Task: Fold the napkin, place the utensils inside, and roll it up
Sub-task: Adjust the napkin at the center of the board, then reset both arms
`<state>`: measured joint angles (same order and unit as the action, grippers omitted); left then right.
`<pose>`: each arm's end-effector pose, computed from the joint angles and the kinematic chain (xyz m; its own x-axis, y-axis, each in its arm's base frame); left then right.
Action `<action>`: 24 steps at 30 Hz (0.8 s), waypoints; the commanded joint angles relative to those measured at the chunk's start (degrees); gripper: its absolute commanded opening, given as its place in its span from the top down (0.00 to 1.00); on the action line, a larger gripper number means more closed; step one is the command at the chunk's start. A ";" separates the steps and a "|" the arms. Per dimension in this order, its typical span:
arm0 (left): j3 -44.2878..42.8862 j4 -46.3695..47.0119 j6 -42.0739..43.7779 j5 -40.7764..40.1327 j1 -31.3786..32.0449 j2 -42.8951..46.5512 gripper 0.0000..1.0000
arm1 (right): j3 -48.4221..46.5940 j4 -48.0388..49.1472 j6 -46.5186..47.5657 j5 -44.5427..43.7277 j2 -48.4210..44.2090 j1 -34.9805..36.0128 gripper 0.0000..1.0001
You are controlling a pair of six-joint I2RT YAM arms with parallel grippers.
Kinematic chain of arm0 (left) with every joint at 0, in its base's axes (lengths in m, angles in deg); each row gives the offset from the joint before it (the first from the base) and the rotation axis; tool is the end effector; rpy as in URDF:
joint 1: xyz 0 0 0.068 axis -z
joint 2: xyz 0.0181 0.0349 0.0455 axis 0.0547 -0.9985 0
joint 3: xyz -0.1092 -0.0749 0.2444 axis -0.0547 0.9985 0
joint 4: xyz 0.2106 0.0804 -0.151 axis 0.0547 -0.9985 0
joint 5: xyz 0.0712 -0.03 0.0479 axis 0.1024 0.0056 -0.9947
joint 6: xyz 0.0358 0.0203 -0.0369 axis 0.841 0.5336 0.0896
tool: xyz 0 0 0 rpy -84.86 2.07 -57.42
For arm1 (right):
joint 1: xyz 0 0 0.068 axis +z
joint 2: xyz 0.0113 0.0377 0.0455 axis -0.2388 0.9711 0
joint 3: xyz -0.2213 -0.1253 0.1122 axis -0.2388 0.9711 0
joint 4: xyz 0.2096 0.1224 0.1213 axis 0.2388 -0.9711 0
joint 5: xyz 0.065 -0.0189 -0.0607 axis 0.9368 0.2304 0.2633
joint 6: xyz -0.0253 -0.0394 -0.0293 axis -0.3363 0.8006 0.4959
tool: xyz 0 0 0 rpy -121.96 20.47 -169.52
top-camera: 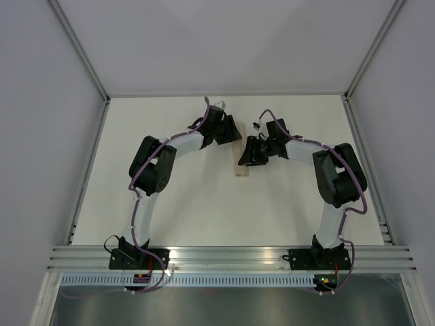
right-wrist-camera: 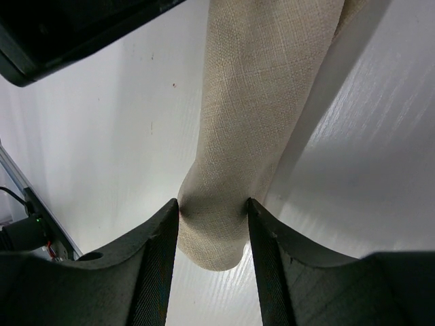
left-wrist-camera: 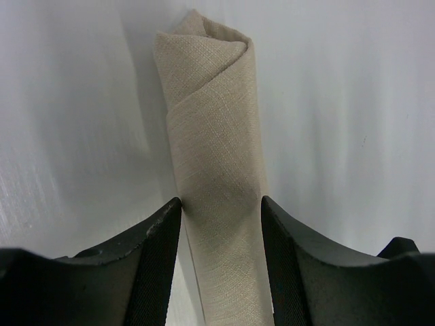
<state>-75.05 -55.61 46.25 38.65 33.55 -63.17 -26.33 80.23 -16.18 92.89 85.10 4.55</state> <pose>0.4418 -0.2666 0.1531 -0.7958 -0.2494 -0.5519 0.1454 0.8060 -0.5739 0.3713 0.1453 0.1466 -0.9229 0.0254 -0.3843 -0.2462 0.7283 0.6395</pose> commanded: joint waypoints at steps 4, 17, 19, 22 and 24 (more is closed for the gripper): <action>-1.29 -1.42 -1.19 0.06 0.61 0.71 0.44 | -1.43 -1.99 1.19 1.07 -2.86 -0.62 0.47; 13.45 -7.48 8.48 -5.29 -1.94 31.45 0.11 | -12.51 -13.24 12.08 -0.86 -18.66 -12.01 0.02; 21.51 -7.05 9.27 -6.26 -1.94 39.88 0.11 | -11.37 -12.89 14.89 -1.21 -22.08 -17.28 0.02; 31.01 -6.88 9.28 -6.18 -1.94 50.26 0.02 | -7.33 -10.96 17.62 -2.27 -26.91 -24.32 0.02; 36.03 -6.87 10.15 -4.52 -1.85 56.16 0.00 | -4.69 -10.78 20.34 -4.02 -29.39 -26.27 0.02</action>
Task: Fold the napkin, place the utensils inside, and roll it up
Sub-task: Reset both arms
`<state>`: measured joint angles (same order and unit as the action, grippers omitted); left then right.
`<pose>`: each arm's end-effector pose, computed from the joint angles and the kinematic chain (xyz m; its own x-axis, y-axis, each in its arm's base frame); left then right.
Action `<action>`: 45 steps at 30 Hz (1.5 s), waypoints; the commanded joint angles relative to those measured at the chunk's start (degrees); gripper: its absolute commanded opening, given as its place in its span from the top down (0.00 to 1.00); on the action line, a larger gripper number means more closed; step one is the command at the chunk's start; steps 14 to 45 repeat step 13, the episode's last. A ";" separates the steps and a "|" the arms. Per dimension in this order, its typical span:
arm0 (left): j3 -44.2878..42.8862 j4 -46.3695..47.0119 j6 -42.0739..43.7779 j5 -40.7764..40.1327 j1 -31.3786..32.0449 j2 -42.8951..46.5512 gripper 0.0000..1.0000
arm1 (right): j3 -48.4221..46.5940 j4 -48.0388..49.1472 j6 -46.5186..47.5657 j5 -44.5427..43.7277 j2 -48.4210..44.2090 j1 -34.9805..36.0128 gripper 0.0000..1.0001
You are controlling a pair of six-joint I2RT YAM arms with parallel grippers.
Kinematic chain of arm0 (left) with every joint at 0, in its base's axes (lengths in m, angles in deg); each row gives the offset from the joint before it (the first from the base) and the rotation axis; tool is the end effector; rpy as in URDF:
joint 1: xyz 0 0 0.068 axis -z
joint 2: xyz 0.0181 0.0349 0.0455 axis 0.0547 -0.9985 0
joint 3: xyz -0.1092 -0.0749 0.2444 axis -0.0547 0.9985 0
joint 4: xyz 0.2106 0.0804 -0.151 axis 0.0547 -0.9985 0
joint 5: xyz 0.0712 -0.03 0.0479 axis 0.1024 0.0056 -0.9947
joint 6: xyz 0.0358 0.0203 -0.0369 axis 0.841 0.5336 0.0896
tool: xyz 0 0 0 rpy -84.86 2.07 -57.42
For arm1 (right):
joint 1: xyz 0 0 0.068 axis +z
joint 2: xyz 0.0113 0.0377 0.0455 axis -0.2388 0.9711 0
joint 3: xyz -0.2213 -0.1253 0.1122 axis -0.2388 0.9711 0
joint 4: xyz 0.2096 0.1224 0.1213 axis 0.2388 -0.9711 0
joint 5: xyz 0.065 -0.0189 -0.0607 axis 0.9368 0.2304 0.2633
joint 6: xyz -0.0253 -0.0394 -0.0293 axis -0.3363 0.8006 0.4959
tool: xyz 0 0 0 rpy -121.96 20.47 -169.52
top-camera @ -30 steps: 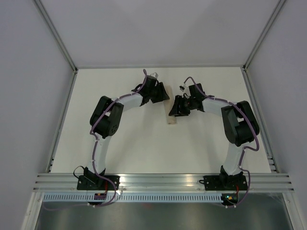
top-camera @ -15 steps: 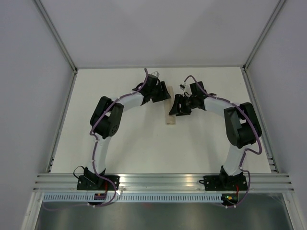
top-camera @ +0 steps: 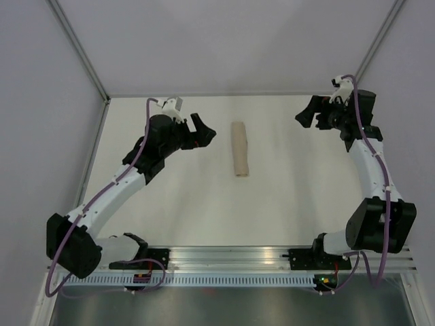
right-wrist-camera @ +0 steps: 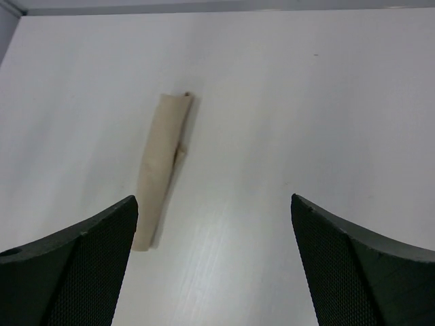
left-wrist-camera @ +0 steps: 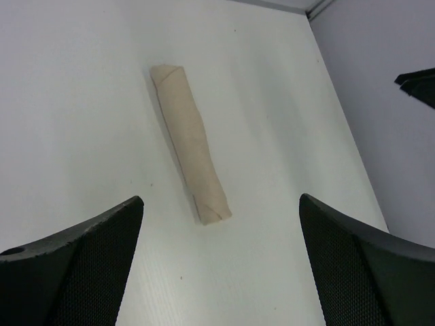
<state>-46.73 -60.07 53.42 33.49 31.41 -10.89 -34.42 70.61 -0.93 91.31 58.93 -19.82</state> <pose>0.2834 -0.1558 0.3431 -0.5170 -0.3156 -0.7957 0.3109 0.7968 -0.5181 0.3449 -0.0161 0.3443 -0.5191 0.1586 -0.8399 -0.3161 0.8773 0.3611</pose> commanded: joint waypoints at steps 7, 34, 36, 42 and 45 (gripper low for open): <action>15.38 -5.75 5.80 -0.76 0.29 15.83 0.00 | 11.75 1.12 9.49 -8.26 -14.21 -3.58 0.02; 15.74 -6.46 6.94 0.47 0.29 17.16 0.00 | 11.84 1.47 8.70 -8.87 -15.36 -3.67 0.02; 15.74 -6.46 6.94 0.47 0.29 17.16 0.00 | 11.84 1.47 8.70 -8.87 -15.36 -3.67 0.02; 15.74 -6.46 6.94 0.47 0.29 17.16 0.00 | 11.84 1.47 8.70 -8.87 -15.36 -3.67 0.02; 15.74 -6.46 6.94 0.47 0.29 17.16 0.00 | 11.84 1.47 8.70 -8.87 -15.36 -3.67 0.02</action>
